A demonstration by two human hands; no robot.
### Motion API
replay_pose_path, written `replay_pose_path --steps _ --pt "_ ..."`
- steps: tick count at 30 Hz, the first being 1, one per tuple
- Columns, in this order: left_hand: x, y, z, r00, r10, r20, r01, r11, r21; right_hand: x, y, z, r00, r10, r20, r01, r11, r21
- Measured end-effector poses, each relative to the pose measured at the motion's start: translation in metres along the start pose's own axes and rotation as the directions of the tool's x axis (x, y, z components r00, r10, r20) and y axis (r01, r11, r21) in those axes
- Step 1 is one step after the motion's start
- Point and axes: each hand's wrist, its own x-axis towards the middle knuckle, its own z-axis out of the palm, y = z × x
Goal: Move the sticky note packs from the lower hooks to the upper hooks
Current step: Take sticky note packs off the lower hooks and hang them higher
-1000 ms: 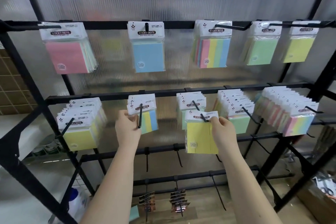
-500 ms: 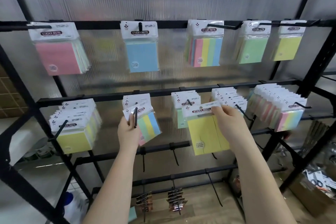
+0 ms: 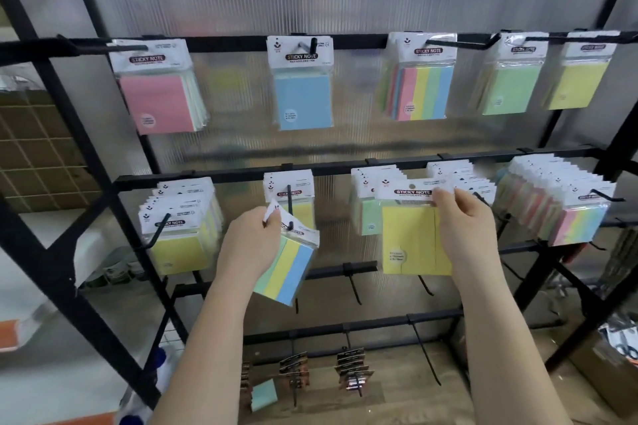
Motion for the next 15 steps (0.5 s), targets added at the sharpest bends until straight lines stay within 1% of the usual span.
replay_pose_path --steps 3,6,12,15 --pt "-0.003 0.002 -0.014 0.996 0.043 0.082 -0.046 0.998 0.032 -0.007 0.0 0.002 1.0 0.008 -0.018 -0.009 1.0 -0.008" --pt "-0.005 0.01 -0.027 0.989 0.099 0.107 -0.101 0.995 0.012 -0.016 0.001 -0.001 0.996 0.057 -0.069 -0.056 0.998 0.007" --pt "-0.007 0.029 -0.031 0.987 0.152 0.052 -0.151 0.988 -0.025 -0.02 0.007 -0.016 0.99 0.051 -0.132 -0.047 0.998 0.035" --pt "-0.008 0.041 -0.025 0.984 0.18 -0.012 -0.18 0.983 -0.033 -0.012 0.009 -0.027 0.991 -0.001 -0.137 0.007 0.999 0.047"
